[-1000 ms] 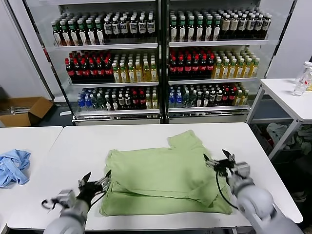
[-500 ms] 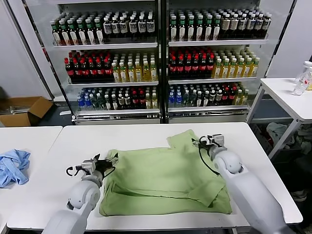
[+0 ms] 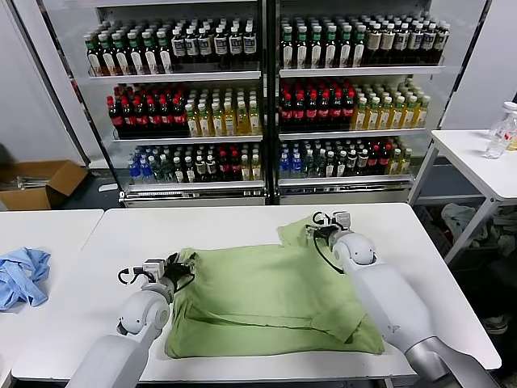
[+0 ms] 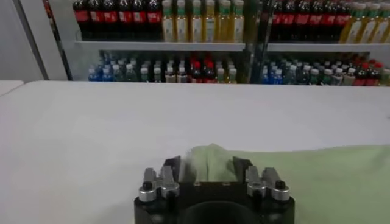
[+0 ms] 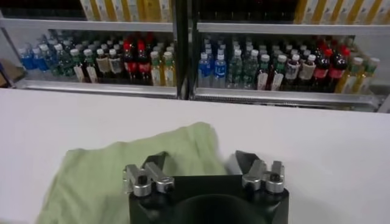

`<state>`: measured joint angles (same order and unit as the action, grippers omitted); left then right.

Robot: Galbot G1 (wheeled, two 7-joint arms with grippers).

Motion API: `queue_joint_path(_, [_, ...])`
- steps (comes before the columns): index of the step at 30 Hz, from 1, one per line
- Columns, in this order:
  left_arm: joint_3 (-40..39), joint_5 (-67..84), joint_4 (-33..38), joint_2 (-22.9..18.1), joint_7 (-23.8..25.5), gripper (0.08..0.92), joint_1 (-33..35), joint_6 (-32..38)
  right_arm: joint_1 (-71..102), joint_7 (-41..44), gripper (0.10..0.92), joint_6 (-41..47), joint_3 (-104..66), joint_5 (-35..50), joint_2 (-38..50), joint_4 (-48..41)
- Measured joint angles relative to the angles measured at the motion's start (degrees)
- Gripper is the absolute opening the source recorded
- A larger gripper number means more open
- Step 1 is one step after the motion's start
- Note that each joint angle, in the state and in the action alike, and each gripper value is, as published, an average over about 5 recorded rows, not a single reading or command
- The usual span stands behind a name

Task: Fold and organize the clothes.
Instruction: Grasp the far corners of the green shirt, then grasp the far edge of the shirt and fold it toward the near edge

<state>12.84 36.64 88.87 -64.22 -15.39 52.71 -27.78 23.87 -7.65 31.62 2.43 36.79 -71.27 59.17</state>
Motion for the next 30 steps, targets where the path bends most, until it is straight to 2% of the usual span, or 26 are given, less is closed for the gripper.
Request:
queue_joint_path(12, [0.41,3.38,0.73,0.47,2.23,0.144,1.06,1.06,2.01,0.64,0.248,-1.2,-0.27,1.83,1.44,2.85])
queue_joint_path(17, [1.34,5.17,2.6,1.06,3.28,0.085,2.25,2.46,4.09,0.21,0.122,-1.35,-1.37,3.23,3.37,7.87])
queue_joint_path(30, [5.59,10.93,11.66,3.0,4.55,0.084,8.21,6.79,13.04,-0.94,0.106,-2.08,-8.01,6.04,11.5,27.4])
